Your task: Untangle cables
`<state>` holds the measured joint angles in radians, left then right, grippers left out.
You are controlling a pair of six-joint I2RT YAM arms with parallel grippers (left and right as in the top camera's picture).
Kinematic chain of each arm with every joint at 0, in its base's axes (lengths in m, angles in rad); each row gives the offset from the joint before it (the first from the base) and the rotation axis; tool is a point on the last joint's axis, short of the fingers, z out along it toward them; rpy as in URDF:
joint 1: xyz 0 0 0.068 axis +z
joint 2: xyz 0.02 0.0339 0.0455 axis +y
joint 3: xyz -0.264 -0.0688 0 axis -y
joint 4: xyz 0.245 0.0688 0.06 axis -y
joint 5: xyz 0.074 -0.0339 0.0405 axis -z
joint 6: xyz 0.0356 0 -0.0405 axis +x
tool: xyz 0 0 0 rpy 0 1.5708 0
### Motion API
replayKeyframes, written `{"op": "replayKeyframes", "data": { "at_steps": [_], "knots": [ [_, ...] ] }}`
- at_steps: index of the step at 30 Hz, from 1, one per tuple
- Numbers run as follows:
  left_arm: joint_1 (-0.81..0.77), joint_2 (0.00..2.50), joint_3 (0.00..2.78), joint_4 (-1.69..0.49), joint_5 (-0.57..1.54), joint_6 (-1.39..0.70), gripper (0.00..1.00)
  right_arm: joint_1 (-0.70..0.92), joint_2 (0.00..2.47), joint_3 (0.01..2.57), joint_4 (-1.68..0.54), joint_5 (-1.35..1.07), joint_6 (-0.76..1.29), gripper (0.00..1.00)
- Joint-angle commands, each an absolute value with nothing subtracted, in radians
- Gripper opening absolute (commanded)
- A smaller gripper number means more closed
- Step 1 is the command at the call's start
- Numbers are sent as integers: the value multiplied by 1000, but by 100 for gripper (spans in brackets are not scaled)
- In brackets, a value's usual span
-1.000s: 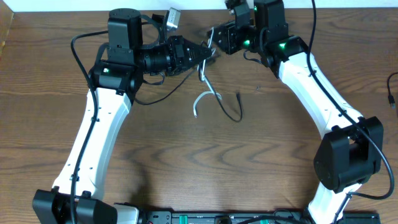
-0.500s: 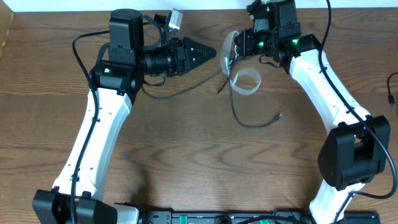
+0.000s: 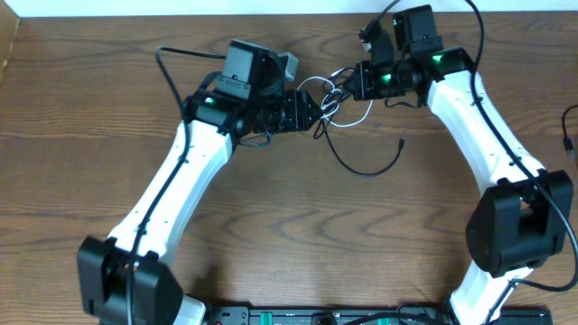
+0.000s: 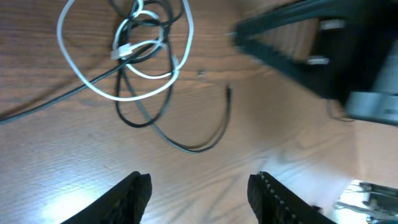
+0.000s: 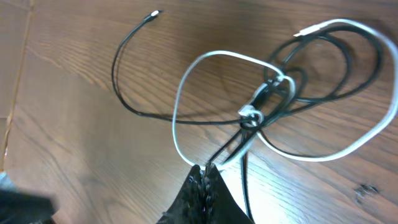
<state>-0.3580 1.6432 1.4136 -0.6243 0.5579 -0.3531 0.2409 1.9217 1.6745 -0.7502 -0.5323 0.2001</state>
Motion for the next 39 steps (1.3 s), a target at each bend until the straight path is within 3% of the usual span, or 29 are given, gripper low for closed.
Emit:
{"op": "replayKeyframes", "data": {
  "at_steps": [1,3,7,16,17,18,19,20,32,39],
  "knots": [
    [-357,1716,1404,-607,477,-287,59,188,1849,1679,-779,-484,178,4],
    [-357,1778,1404,-573,431,-280,64,147,1851,1679,-808,-479,177,18],
    [-357,1879,1404,-462,425,-331,74,91,1851,1679,-846,-472,155,32],
    [-357,2058,1404,-208,399,-616,77,64,1851,1679,-874,-447,140,39],
    [-357,2063,1404,-197,398,-615,71,65,1851,1679,-875,-447,140,40],
    [-356,2067,1404,-176,381,-615,33,68,1851,1678,-876,-447,140,41],
    [-356,2064,1404,-168,369,-615,13,72,1851,1674,-874,-447,141,42],
    [-355,2058,1406,-162,365,-615,8,75,1851,1673,-873,-447,141,43],
    [-353,1616,1429,-193,651,-509,7,149,1853,1618,-792,-440,141,48],
    [-361,1499,1429,-173,810,-510,7,197,1853,1618,-770,-447,140,48]
  ]
}}
